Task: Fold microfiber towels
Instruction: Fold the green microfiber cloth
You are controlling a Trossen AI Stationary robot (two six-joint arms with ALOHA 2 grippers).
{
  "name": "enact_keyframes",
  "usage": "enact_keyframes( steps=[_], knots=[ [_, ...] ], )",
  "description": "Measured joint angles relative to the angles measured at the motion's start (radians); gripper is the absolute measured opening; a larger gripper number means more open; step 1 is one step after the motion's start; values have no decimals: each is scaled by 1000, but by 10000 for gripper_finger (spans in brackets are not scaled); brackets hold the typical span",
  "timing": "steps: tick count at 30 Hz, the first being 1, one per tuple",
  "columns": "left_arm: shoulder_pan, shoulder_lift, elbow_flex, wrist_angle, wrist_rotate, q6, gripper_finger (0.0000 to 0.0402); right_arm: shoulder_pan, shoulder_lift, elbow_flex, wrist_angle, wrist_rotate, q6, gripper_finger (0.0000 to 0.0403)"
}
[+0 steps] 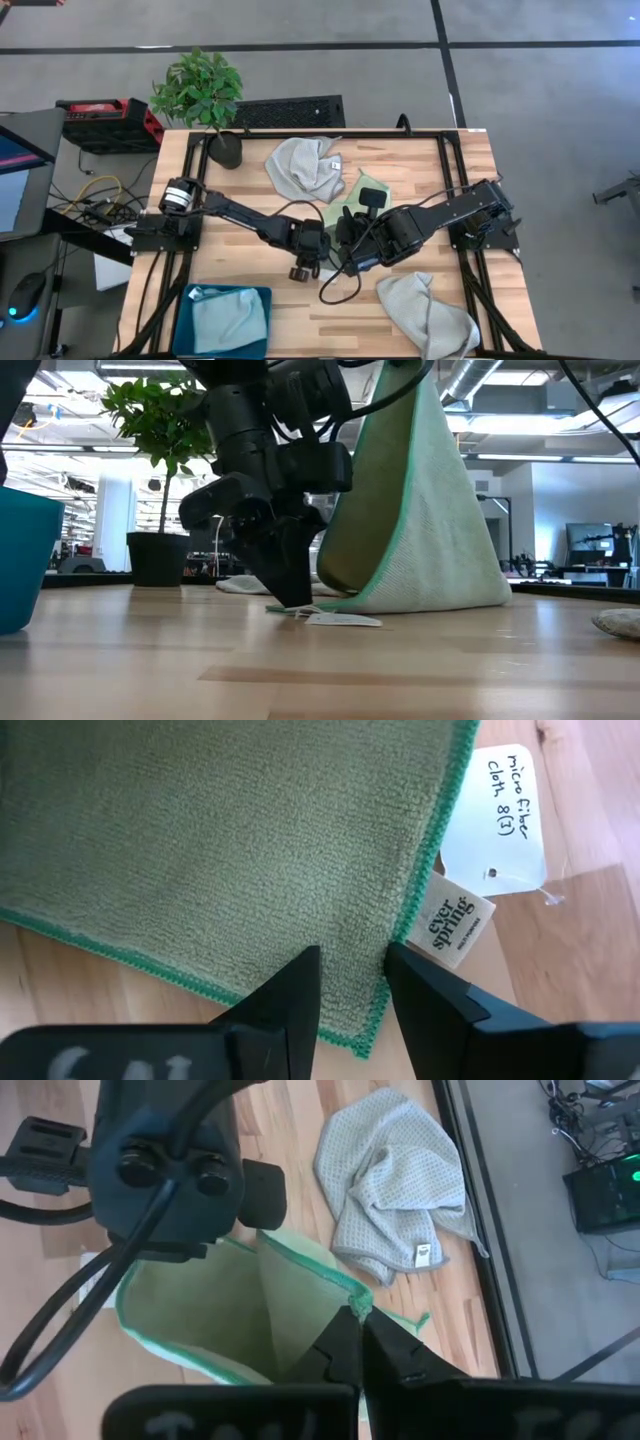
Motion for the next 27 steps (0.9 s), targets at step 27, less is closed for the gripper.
enact_keyframes(
  steps=[27],
  knots=[
    [-47, -143, -9, -188, -80, -31, 0, 9, -7, 0, -88, 75, 123, 12]
  ],
)
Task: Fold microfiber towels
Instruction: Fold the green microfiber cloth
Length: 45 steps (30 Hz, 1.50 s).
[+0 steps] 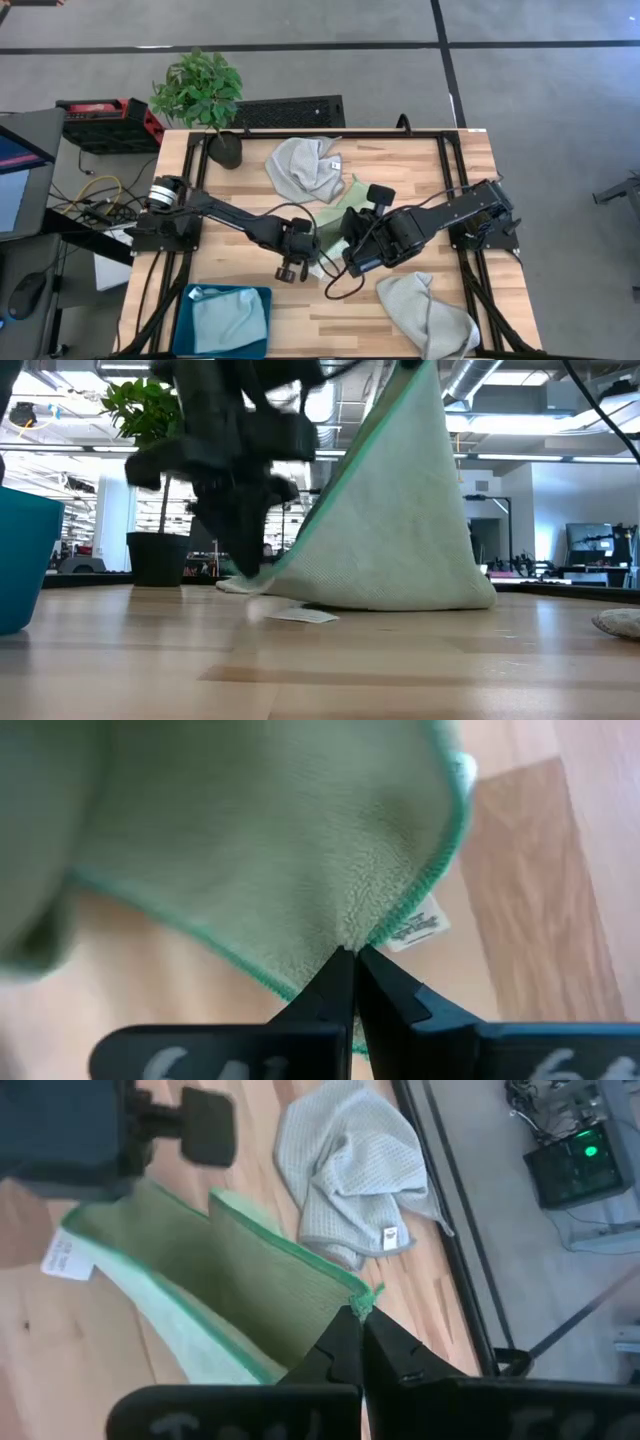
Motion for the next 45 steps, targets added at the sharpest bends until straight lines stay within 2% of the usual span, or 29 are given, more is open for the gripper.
enact_keyframes(
  steps=[9, 15, 19, 24, 29, 34, 45],
  knots=[
    [-79, -133, 2, -118, -85, -150, 0, 19, -1, 0, 0, 61, 54, 12],
    [-154, -270, 2, -214, -212, -294, 0, 39, -10, 0, 0, 112, 94, 13],
    [-210, -367, 2, -269, -333, -394, 0, 39, -12, 1, 0, 157, 129, 12],
    [-274, -477, 4, -275, -486, -453, 0, 35, -12, 1, 0, 162, 133, 12],
    [-297, -559, 10, -322, -578, -482, 0, 23, -15, 1, 0, 256, 178, 12],
    [-297, -590, 75, -406, -688, -507, 0, -1, -35, 2, 0, 319, 228, 12],
    [-297, -589, 319, -627, -866, -508, 0, -60, -58, 1, 0, 371, 229, 12]
  ],
)
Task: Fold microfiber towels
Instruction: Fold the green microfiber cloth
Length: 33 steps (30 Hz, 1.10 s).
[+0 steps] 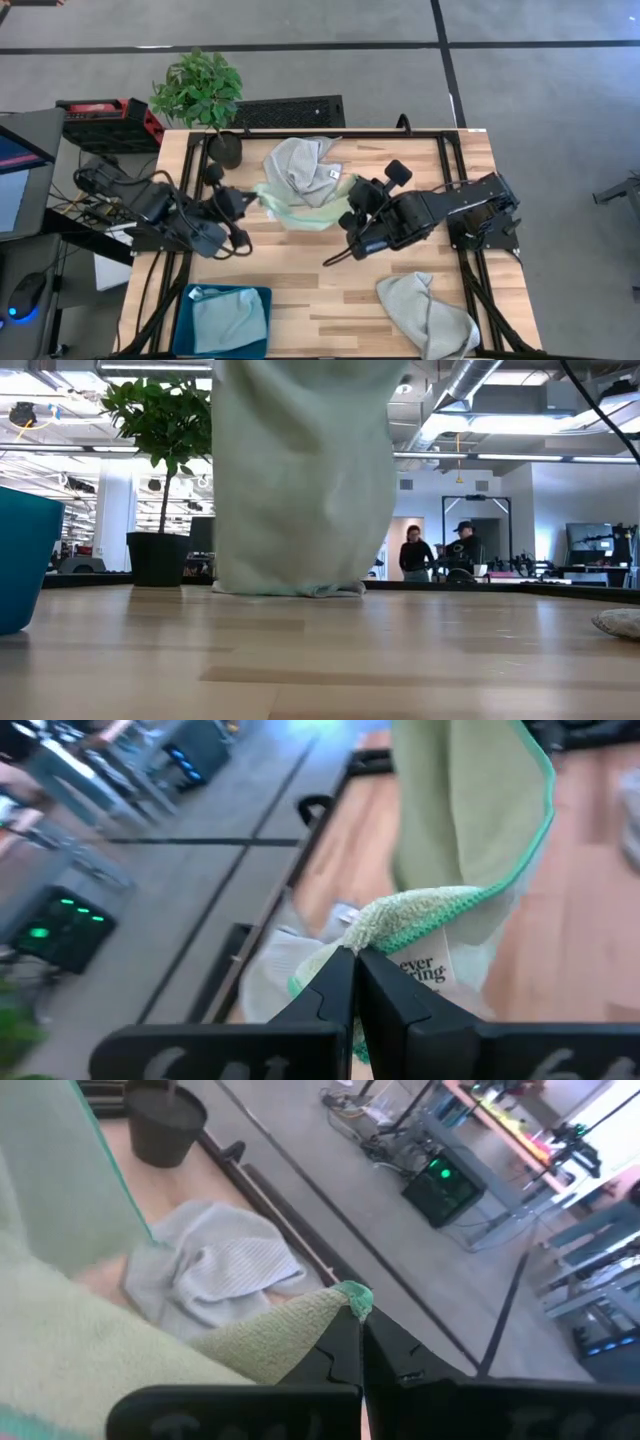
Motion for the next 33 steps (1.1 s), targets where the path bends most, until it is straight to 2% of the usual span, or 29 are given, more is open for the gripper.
enact_keyframes(
  steps=[9, 21, 24, 28, 33],
  knots=[
    [94, 0, 52, -62, -134, 22, 0, -45, -28, 0, 0, 122, -3, 12],
    [292, 0, 50, -77, -234, 127, 0, -261, -39, 0, 0, 197, -55, 12],
    [297, 0, 50, -81, -191, 133, 0, -266, -38, 0, 0, 176, -55, 14],
    [283, -1, 22, -92, -39, 115, 0, -229, -38, -20, 0, 79, -58, 13],
    [255, 0, -82, -99, 140, 52, 0, -171, -38, -95, 0, -108, -24, 13]
  ],
)
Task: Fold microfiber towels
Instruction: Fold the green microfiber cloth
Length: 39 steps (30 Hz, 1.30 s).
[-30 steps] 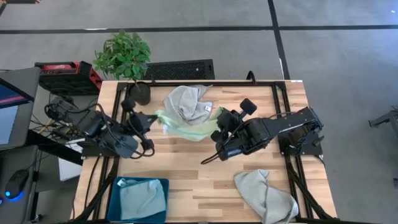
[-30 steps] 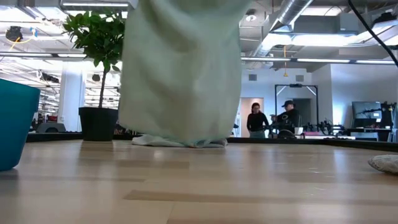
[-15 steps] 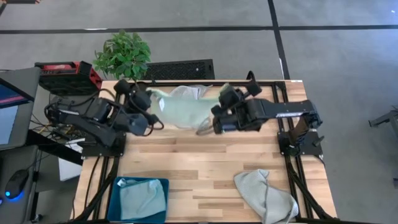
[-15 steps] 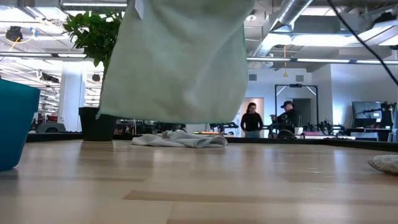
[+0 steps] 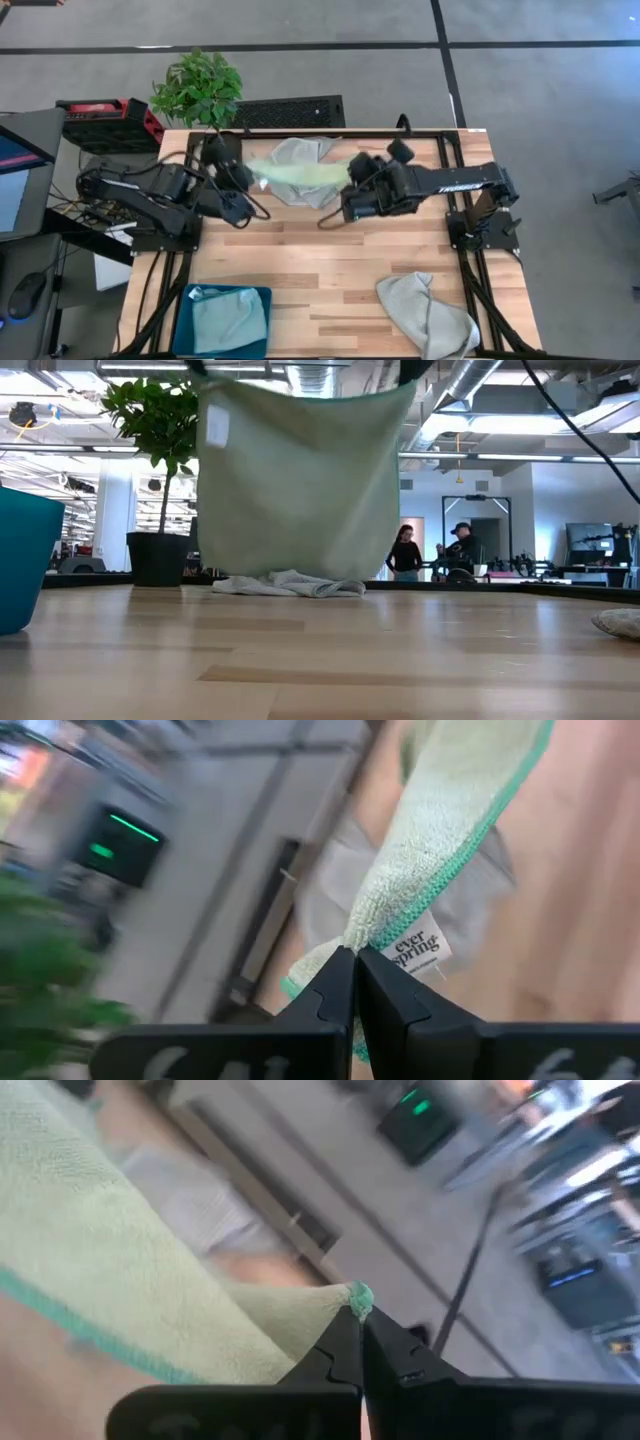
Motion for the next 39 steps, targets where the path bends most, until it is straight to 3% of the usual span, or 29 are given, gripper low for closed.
enact_keyframes(
  steps=[5, 10, 18, 28, 39],
  knots=[
    [-52, 0, -121, 3, 160, -126, 0, 65, 0, -106, -1, -149, 80, 13],
    [-127, 0, -232, 30, 291, -259, 0, 156, 1, -196, 4, -223, 205, 12],
    [-226, 0, -413, 289, 427, -332, 0, 272, 1, -316, 128, -297, 309, 11],
    [-285, 0, -521, 432, 440, -412, 0, 293, 9, -462, 342, -375, 310, 12],
    [-273, 0, -607, 485, 406, -458, 0, 243, 10, -493, 357, -367, 278, 13]
  ],
)
